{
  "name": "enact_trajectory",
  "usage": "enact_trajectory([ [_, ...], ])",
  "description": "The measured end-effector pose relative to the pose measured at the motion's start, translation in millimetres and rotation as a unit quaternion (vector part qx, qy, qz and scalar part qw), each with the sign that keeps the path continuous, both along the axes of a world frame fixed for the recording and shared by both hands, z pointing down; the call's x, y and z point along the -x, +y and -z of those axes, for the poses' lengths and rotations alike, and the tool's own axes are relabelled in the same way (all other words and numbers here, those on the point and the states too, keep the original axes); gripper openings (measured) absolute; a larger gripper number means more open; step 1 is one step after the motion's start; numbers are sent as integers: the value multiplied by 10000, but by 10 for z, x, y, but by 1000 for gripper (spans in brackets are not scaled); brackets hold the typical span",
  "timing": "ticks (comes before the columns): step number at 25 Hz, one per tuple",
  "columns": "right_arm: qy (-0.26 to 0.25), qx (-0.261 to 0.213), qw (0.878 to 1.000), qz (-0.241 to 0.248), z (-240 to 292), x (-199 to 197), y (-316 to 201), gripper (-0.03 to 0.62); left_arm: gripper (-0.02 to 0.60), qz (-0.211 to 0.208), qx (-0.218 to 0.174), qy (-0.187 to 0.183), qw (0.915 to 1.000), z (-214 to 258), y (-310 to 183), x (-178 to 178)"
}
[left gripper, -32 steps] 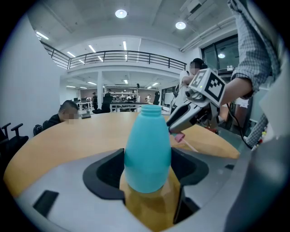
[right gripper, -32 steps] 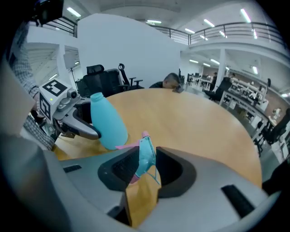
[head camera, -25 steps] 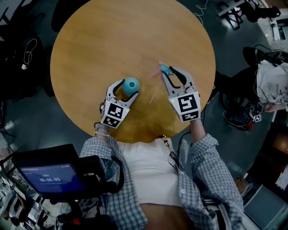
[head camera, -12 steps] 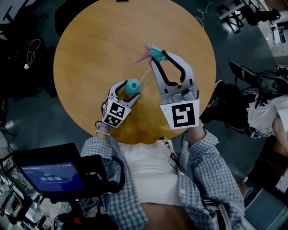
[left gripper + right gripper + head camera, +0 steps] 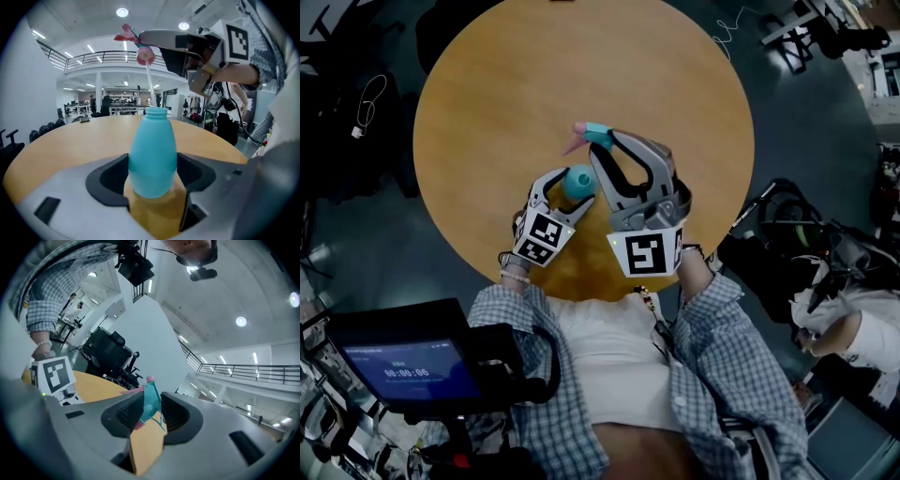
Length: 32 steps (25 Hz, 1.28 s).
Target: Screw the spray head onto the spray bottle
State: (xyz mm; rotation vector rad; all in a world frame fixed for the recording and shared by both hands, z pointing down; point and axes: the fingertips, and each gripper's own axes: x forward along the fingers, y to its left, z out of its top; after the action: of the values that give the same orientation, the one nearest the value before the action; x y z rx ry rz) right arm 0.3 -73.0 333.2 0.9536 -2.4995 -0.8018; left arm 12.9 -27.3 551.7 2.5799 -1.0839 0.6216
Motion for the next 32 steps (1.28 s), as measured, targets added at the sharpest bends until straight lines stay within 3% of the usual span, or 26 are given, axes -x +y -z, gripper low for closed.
enact_trajectory([
  [10, 549, 115, 9982, 217, -772, 114, 388, 109, 334, -6, -4, -4, 10000, -3, 4, 8],
  [22, 821, 8, 9958, 409, -872, 142, 568, 109, 334, -3, 3, -3, 10000, -16, 14, 24],
  [29, 734, 732, 9932, 519, -867, 133, 507, 109, 335, 8, 1, 8, 10000, -25, -5, 33],
  [32, 681, 1099, 9902, 533, -889, 86, 493, 167, 336, 3, 7, 2, 10000, -32, 2, 38],
])
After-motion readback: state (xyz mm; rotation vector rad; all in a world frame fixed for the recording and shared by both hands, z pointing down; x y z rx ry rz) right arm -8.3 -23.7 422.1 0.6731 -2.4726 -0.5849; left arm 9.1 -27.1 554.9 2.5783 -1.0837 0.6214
